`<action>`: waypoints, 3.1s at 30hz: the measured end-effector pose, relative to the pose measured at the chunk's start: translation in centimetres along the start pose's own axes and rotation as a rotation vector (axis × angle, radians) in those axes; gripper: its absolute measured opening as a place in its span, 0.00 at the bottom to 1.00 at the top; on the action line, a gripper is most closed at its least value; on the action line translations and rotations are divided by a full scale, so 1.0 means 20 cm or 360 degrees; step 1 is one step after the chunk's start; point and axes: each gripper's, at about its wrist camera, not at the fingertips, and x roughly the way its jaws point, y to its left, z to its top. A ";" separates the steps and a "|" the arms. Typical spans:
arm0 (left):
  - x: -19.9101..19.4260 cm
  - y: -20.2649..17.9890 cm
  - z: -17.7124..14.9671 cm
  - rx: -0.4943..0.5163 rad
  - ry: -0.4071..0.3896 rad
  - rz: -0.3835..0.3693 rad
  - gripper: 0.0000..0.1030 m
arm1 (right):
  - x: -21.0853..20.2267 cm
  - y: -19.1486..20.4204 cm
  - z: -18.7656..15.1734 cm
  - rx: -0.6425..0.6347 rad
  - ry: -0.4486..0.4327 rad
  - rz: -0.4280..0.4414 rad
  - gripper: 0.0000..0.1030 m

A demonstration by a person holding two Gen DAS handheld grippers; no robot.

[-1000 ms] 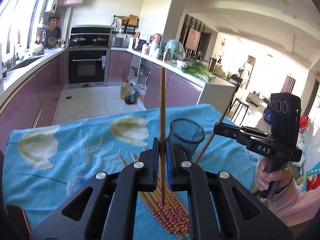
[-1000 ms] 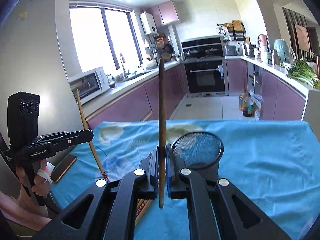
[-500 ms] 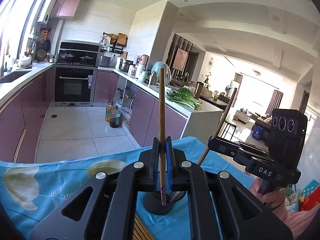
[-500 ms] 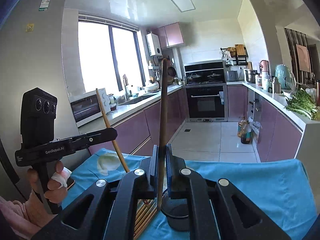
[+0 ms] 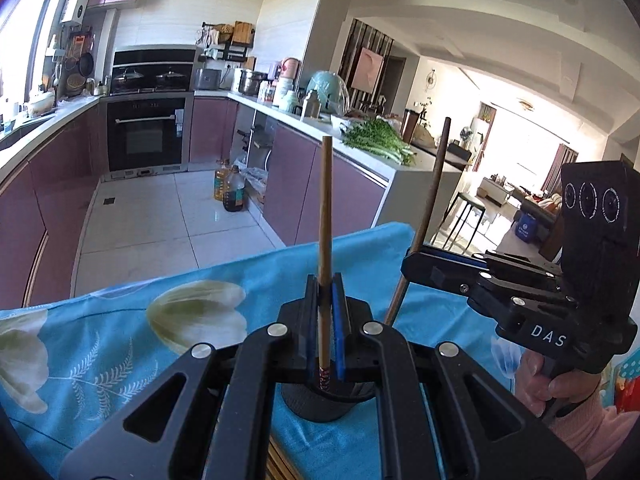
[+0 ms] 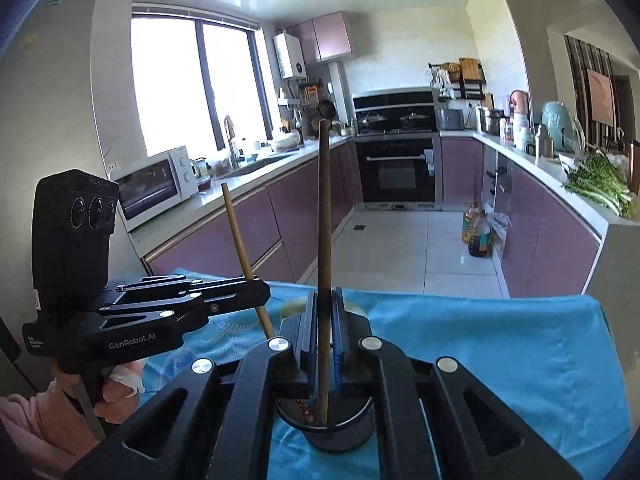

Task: Organize utensils
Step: 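Lower the chopsticks into the mesh cup and open both grippers, then move both open grippers back to the chopsticks on the tablecloth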

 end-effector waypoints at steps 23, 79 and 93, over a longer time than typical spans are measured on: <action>-0.17 0.20 -0.17 -0.0004 -0.0115 0.0220 0.39 | 0.04 0.06 -0.06 0.0068 0.0009 -0.0054 0.26; 0.00 0.49 -0.95 -0.0059 0.0496 0.0439 0.39 | 0.31 0.34 -0.62 -0.0019 0.0602 -0.0059 0.31; 0.07 0.55 -0.89 -0.0088 0.0513 0.0457 0.19 | 0.42 0.36 -0.59 -0.0044 0.0584 -0.0113 0.28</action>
